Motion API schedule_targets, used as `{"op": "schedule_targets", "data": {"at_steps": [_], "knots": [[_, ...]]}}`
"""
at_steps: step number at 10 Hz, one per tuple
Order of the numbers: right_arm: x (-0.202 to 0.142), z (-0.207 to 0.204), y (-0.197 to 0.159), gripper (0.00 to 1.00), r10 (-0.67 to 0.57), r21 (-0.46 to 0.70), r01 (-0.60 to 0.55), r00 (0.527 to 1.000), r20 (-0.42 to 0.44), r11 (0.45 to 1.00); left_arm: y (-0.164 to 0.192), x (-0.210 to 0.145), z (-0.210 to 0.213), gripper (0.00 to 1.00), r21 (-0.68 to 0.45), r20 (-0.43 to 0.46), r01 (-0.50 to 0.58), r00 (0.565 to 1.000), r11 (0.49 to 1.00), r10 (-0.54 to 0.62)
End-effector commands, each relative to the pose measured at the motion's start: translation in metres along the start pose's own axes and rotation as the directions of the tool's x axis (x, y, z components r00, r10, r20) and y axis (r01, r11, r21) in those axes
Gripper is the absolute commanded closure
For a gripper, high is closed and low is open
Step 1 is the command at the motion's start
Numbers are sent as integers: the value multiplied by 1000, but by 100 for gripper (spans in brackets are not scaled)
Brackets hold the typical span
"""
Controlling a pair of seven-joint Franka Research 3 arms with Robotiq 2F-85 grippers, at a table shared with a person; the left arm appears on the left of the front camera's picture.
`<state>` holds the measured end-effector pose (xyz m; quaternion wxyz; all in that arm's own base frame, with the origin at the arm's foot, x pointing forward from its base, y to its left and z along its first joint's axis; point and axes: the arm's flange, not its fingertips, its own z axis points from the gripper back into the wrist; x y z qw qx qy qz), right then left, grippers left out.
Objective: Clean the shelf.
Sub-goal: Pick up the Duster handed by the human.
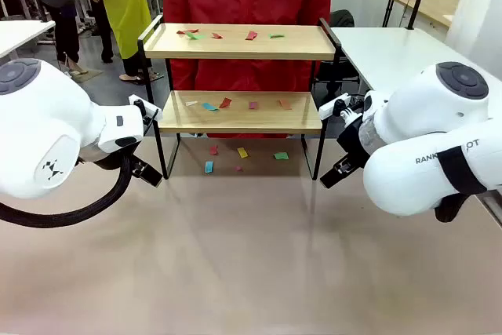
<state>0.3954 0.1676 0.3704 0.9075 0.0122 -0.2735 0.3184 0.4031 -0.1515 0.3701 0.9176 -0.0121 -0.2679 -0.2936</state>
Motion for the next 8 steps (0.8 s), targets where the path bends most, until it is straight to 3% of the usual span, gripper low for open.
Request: {"op": "schedule_targets", "data": {"at_steps": [1,8], "knots": [[0,0,0,0,0,0,0,1000,0,1000,0,0,0,0,0,0,0,1000,1000,0],[0,0,0,0,0,0,0,1000,0,1000,0,0,0,0,0,0,0,1000,1000,0]]}}
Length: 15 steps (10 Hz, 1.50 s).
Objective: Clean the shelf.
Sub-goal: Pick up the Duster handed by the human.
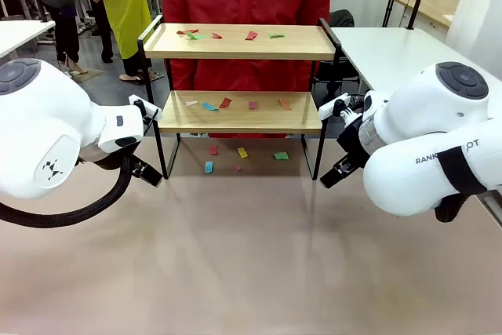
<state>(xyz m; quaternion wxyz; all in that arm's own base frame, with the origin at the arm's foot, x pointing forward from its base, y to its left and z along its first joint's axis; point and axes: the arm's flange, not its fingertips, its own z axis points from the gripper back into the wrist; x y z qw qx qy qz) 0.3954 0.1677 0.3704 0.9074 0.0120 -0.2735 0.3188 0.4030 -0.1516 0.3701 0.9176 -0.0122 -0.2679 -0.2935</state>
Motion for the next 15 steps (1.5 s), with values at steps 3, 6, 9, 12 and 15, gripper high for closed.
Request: {"op": "schedule_targets", "data": {"at_steps": [3,6,9,12,15], "knots": [[6,25,-13,0,-19,19,19,999,32,1000,9,8,15,0,-64,1,31,1000,997,-31],[7,98,-53,0,-45,91,32,989,142,995,46,20,75,0,-195,69,60,997,979,-47],[-20,157,-123,0,-42,160,-6,954,296,987,110,13,130,0,-345,124,177,982,922,-142],[-58,174,-211,0,65,220,-168,910,410,961,197,-13,133,0,-450,331,430,894,783,-301],[-97,148,-282,0,98,208,-222,871,481,952,224,-37,110,0,-391,501,535,806,749,-314]]}}
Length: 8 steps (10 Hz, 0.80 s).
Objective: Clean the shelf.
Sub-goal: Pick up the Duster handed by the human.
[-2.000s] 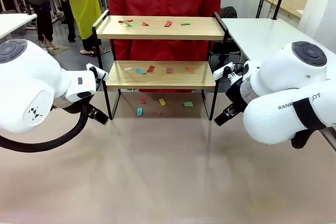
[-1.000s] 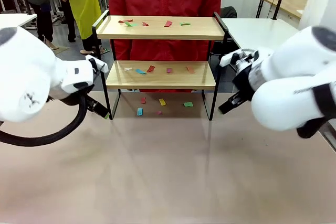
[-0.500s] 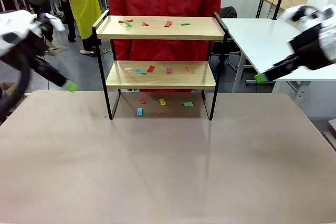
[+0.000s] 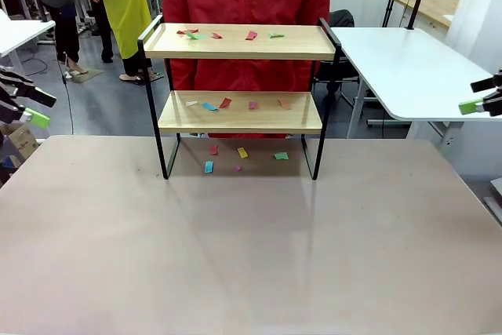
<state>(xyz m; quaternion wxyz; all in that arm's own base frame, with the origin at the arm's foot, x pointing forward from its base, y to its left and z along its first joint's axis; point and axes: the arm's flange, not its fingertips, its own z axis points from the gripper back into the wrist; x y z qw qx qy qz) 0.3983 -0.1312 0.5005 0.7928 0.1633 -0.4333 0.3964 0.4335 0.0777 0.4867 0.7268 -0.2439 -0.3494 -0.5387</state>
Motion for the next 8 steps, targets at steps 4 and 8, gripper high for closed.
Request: {"op": "schedule_targets", "data": {"at_steps": [4,8], "knots": [[-34,-3,-33,0,-12,-7,12,999,35,1000,10,-21,-15,0,16,58,39,998,999,-40],[-36,-8,-36,0,-37,-6,37,999,30,999,11,-26,-20,0,21,42,41,998,999,-42]]}}
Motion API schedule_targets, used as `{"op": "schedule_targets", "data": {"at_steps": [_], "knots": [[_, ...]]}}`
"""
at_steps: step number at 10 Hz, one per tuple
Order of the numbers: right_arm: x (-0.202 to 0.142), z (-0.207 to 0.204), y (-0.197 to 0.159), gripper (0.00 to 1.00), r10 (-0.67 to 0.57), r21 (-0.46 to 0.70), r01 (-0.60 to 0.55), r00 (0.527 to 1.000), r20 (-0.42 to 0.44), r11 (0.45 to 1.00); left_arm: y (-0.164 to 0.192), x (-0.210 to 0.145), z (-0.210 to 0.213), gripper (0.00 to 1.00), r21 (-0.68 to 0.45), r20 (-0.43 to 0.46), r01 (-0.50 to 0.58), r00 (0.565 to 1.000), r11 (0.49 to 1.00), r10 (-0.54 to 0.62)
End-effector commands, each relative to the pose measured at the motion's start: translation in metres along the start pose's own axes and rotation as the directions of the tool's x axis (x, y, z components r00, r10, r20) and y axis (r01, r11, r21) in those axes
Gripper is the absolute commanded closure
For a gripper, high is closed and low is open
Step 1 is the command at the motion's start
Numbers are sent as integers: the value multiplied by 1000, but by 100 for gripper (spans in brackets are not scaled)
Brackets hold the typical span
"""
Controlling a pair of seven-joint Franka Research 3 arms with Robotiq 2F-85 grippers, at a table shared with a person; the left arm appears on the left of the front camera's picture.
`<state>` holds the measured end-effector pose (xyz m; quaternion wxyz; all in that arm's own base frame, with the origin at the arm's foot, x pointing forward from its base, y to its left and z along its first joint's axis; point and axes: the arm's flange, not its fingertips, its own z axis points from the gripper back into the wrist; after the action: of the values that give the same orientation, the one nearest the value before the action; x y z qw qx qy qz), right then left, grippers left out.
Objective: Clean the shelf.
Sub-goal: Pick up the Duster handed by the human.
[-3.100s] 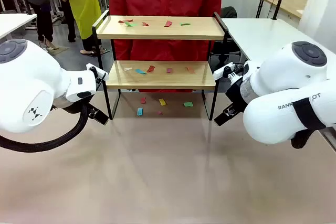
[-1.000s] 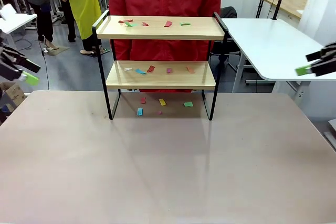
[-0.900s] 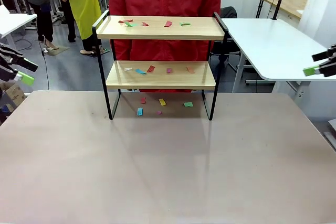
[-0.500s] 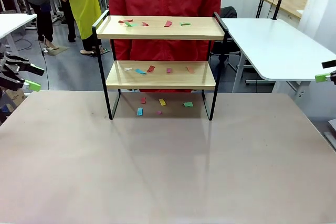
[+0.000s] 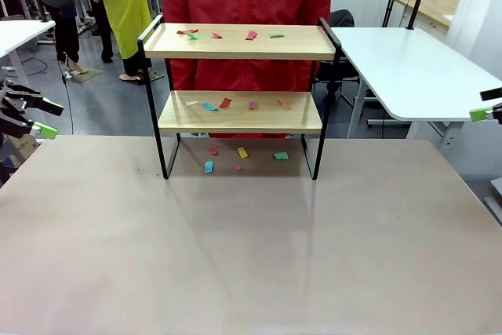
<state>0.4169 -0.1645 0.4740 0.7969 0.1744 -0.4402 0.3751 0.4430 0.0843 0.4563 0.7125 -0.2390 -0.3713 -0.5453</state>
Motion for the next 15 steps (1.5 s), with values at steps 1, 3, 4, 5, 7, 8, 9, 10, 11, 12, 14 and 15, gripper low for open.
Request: {"op": "schedule_targets", "data": {"at_steps": [1,3,4,5,7,8,9,10,11,12,14,15], "knots": [[-7,2,-25,0,-16,-8,17,998,59,1000,17,-12,-6,0,32,1,2,1000,999,-2],[-20,0,-74,0,-13,8,11,984,178,1000,38,-43,10,0,-19,180,27,983,999,-23],[-28,-7,-90,0,9,45,-19,975,223,999,45,-54,17,0,-48,258,45,966,998,-31],[-35,-15,-102,0,36,78,-58,966,258,995,54,-67,23,0,-40,308,60,950,997,-45],[-47,-33,-114,0,90,108,-129,947,307,986,68,-88,25,0,-65,393,80,918,995,-48],[-56,-46,-119,0,118,118,-165,938,325,979,77,-97,25,0,-56,434,90,899,994,-57],[-67,-57,-125,0,127,136,-183,931,342,974,86,-107,20,0,-93,485,95,874,991,-38],[-76,-64,-129,0,122,153,-184,930,347,971,89,-111,14,0,-122,519,99,854,988,-22],[-84,-70,-133,0,110,175,-180,930,351,968,93,-116,8,0,-134,565,132,825,982,-33],[-91,-74,-134,0,99,188,-173,931,351,967,96,-121,6,0,-119,598,150,800,981,-50],[-103,-82,-135,0,83,210,-160,938,336,965,101,-132,0,0,-119,634,150,772,982,-41],[-107,-85,-135,0,83,212,-161,939,335,964,103,-136,-2,0,-117,653,153,756,981,-40]]}}
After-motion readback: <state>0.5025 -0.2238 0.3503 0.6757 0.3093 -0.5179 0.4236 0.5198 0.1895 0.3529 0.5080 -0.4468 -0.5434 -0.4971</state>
